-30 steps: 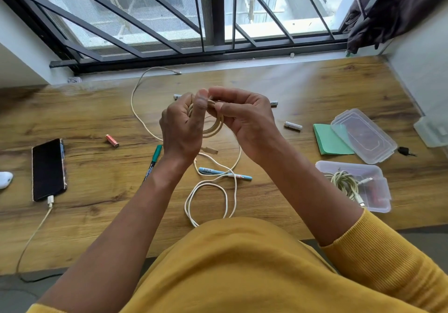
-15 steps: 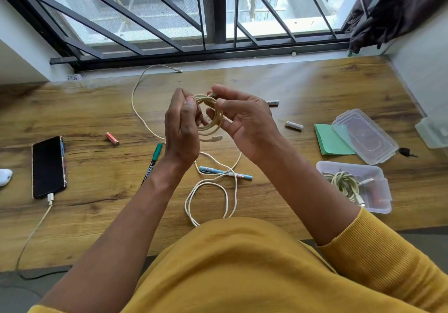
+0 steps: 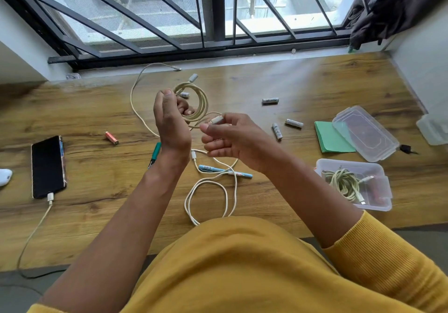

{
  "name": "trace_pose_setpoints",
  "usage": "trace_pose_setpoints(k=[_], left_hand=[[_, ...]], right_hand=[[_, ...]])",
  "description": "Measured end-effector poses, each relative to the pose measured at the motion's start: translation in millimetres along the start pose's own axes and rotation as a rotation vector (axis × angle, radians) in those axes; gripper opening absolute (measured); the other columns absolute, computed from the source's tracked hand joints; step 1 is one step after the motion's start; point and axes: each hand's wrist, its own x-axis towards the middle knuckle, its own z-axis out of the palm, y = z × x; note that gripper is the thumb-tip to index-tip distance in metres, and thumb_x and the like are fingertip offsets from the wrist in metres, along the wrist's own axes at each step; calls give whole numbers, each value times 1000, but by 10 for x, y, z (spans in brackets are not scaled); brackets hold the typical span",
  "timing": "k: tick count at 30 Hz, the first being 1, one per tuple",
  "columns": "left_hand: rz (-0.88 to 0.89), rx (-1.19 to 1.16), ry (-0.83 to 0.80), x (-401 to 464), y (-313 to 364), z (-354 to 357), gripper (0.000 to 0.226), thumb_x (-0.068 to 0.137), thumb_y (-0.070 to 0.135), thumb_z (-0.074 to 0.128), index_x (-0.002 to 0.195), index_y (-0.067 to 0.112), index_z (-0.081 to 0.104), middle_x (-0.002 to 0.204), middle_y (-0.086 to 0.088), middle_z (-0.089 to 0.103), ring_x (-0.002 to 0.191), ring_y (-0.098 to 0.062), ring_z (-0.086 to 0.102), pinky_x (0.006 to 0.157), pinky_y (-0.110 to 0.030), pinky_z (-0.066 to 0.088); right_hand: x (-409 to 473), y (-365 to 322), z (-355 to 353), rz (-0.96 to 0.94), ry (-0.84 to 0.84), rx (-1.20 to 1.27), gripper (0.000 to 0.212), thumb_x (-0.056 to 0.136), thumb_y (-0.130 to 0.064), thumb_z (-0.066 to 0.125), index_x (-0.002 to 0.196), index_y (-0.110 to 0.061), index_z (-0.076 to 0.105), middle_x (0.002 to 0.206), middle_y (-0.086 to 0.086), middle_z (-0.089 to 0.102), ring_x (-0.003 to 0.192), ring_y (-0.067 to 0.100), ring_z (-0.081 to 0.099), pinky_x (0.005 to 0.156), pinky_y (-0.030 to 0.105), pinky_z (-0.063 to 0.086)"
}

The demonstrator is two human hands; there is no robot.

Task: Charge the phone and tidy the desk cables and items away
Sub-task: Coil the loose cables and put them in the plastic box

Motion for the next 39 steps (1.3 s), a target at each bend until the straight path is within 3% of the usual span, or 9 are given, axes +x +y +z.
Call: trace_pose_setpoints(k=[2, 4, 7, 16, 24, 28, 31, 34, 39], left_hand=[[-11, -26, 14, -8, 4, 5, 36, 114, 12, 31, 81, 17, 42, 66, 8, 42, 56, -3, 42, 61, -22, 39], [-29, -54, 20, -21, 4, 7, 35, 115, 13, 32, 82, 16, 43, 69, 6, 41, 57, -3, 43, 61, -21, 40], [-61, -85, 27, -30, 0, 19, 34, 115, 15, 32, 83, 16, 44, 69, 6, 43, 57, -4, 45, 62, -23, 42], [-88, -111, 21, -22, -4, 2, 30, 114, 21, 33, 87, 15, 45, 74, 3, 44, 66, -10, 44, 68, -29, 43], [-159, -133, 77, 6, 64, 17, 29, 116, 22, 32, 91, 17, 45, 79, 4, 47, 64, -6, 46, 66, -24, 42], [-115, -71, 46, -24, 23, -12, 29, 115, 25, 34, 89, 19, 46, 73, 10, 53, 68, -8, 46, 79, -34, 43], [-57, -2, -27, -99, 19, -42, 25, 111, 29, 37, 89, 23, 48, 79, 8, 54, 74, -10, 47, 79, -33, 42], [3, 23, -103, -168, 63, -11, 26, 113, 27, 36, 91, 22, 48, 86, 3, 52, 77, -10, 48, 76, -27, 44], [135, 93, -187, -205, 108, 44, 23, 112, 28, 37, 93, 21, 48, 91, -9, 48, 87, -28, 47, 84, -42, 44]], right_hand=[[-2, -1, 10, -17, -4, 185, 9, 96, -5, 74, 97, -3, 65, 85, 16, 69, 70, 20, 69, 73, 33, 64], [4, -20, 5, -52, 8, 303, 7, 95, 0, 72, 91, -3, 67, 83, 15, 67, 72, 21, 68, 74, 33, 65], [4, -54, 9, -109, 38, 351, 4, 95, 1, 71, 98, 0, 69, 85, 13, 67, 76, 21, 68, 78, 33, 63], [-34, -112, 71, -280, 167, 229, 11, 95, -4, 74, 104, 1, 71, 92, 14, 71, 84, 21, 71, 81, 35, 61], [-74, -94, 141, -426, 53, 45, 17, 88, 6, 77, 102, 7, 67, 95, 20, 69, 87, 29, 67, 78, 39, 60], [-48, -151, 175, -497, 155, -9, 12, 89, 2, 79, 96, 0, 70, 91, 16, 72, 83, 17, 69, 73, 28, 56], [12, -204, 119, -480, 257, 6, 11, 93, -1, 76, 93, -10, 69, 87, 2, 72, 82, 9, 68, 76, 27, 55], [76, -216, 58, -382, 274, 84, 8, 100, -7, 70, 97, -12, 64, 102, 12, 69, 98, 25, 70, 89, 47, 61], [65, -260, 80, -237, 191, 373, 12, 108, -8, 54, 98, -11, 57, 109, 21, 73, 99, 35, 73, 82, 47, 65]])
